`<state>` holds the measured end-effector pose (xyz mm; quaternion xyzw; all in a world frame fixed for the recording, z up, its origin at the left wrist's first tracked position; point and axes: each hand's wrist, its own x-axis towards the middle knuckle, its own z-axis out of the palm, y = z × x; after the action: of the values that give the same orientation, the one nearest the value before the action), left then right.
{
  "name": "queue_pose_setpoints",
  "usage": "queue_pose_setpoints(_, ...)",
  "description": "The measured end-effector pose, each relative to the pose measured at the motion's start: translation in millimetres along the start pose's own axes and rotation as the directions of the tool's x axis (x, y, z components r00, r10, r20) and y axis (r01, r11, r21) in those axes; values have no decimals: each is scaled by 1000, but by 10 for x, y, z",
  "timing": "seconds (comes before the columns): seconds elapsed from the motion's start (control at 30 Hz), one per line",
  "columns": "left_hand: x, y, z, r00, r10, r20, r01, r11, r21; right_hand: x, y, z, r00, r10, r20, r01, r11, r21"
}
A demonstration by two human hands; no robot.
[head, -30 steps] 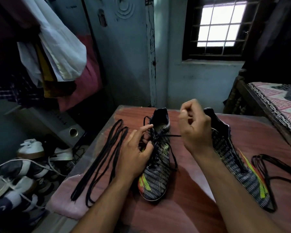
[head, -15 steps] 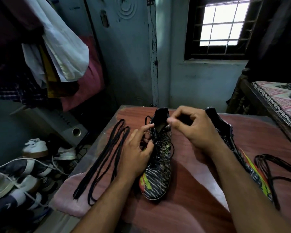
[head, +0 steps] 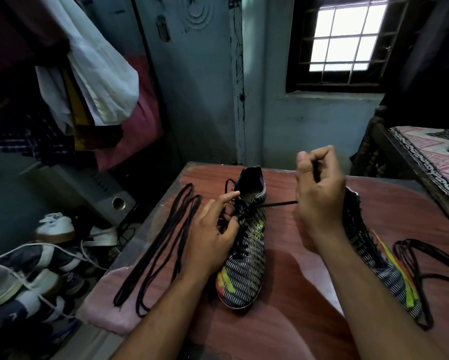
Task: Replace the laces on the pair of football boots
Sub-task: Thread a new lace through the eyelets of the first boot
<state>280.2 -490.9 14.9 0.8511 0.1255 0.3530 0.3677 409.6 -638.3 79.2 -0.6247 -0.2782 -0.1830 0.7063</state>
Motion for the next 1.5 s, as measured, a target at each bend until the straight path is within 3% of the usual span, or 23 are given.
queue_pose_setpoints(0.07,-11,12,-13,999,37,-9,-37,999,18,-60,-6,16,987,-156,35,160,974,-158)
queue_pose_setpoints(0.17,-32,53,-22,990,138,-3,-138,990,40,-72,-85,19,976,-213,-52,205,971,-122)
queue_pose_setpoints(0.23,-39,55,-18,985,173,-2,-173,984,43,-48,-92,8,984,-176,-40,170,979,-117)
queue_pose_setpoints(0.3,-40,40,-17,982,187,-23,-186,982,36,-43,-52,-1,985,-131,109,152,965,-214)
queue_pose_setpoints(0.43,-43,29,-25,983,151,-106,-148,988,33,-63,59,-20,913,-1,409,202,871,-448)
queue_pose_setpoints(0.53,-54,48,-38,990,58,-128,-62,998,-25,-49,68,-39,870,27,492,257,827,-500)
queue_pose_setpoints(0.63,-64,64,-46,990,58,-132,-55,998,24,-27,71,-68,823,57,565,301,800,-520)
queue_pose_setpoints(0.73,-52,80,-64,988,114,-101,-108,992,61,-12,75,-84,767,170,618,246,813,-529)
queue_pose_setpoints(0.97,-29,9,-32,991,123,-46,-122,992,35,26,111,-90,736,178,654,63,943,-327)
queue_pose_setpoints(1.17,-37,-1,2,996,87,-32,-88,995,-45,54,203,-92,896,109,431,15,962,-274)
queue_pose_setpoints(1.37,-17,-48,41,996,86,11,-87,996,36,-22,283,-44,902,30,430,179,882,-436)
queue_pose_setpoints(1.5,183,-41,-31,977,64,201,-67,998,5,-62,260,-6,851,162,500,115,871,-478)
